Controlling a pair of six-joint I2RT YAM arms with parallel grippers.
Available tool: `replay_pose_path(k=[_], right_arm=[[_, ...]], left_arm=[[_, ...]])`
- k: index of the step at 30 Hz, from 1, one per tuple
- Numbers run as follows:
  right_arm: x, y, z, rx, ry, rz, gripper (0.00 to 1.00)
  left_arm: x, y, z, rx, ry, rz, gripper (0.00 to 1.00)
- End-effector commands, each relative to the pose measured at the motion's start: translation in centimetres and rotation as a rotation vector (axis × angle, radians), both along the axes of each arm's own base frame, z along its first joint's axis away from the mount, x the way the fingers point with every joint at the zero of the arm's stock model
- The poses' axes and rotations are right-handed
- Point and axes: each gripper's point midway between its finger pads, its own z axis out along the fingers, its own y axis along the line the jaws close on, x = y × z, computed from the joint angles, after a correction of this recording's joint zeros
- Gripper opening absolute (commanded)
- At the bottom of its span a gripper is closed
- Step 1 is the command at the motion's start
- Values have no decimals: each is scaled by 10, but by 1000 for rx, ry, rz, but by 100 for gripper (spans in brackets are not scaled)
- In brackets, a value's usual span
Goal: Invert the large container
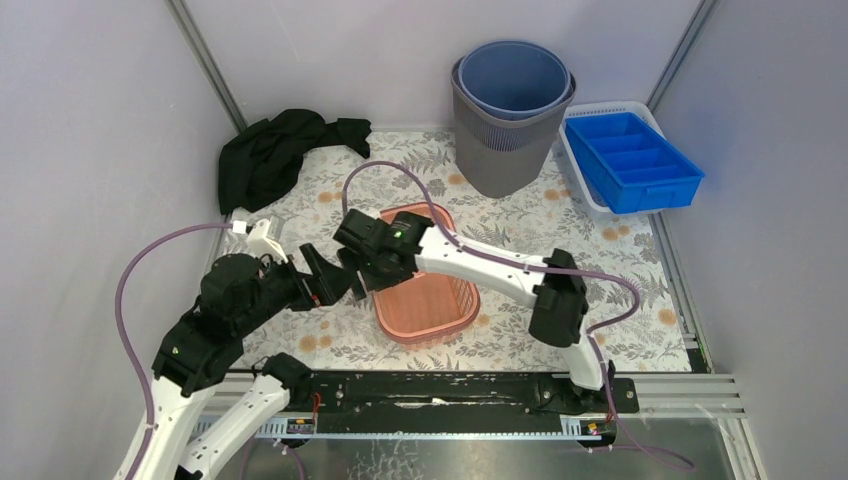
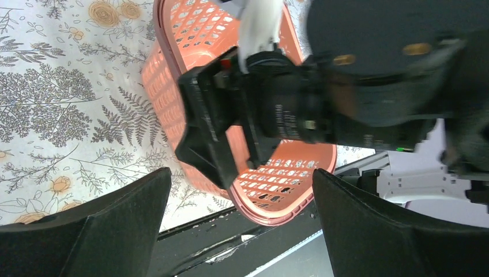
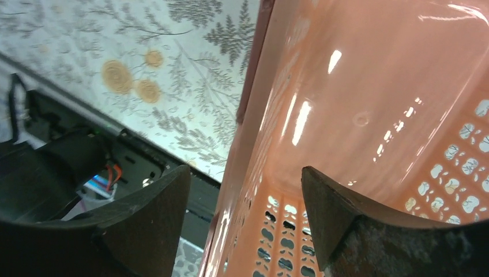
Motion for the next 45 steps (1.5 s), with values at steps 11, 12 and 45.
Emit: replay_pose_path(k=[11,12,45], right_arm=[[15,-4,-8,-144,-53,-84,49],[15,-4,-8,-149,-55,-83,48],[45,-42,60,8,-94,-111,0]], left_arm=[[-11,8,27,-34,-105,5,100],[-12,9,27,-36,-107,4,100],[-20,12,65,-79,-167,4,100]])
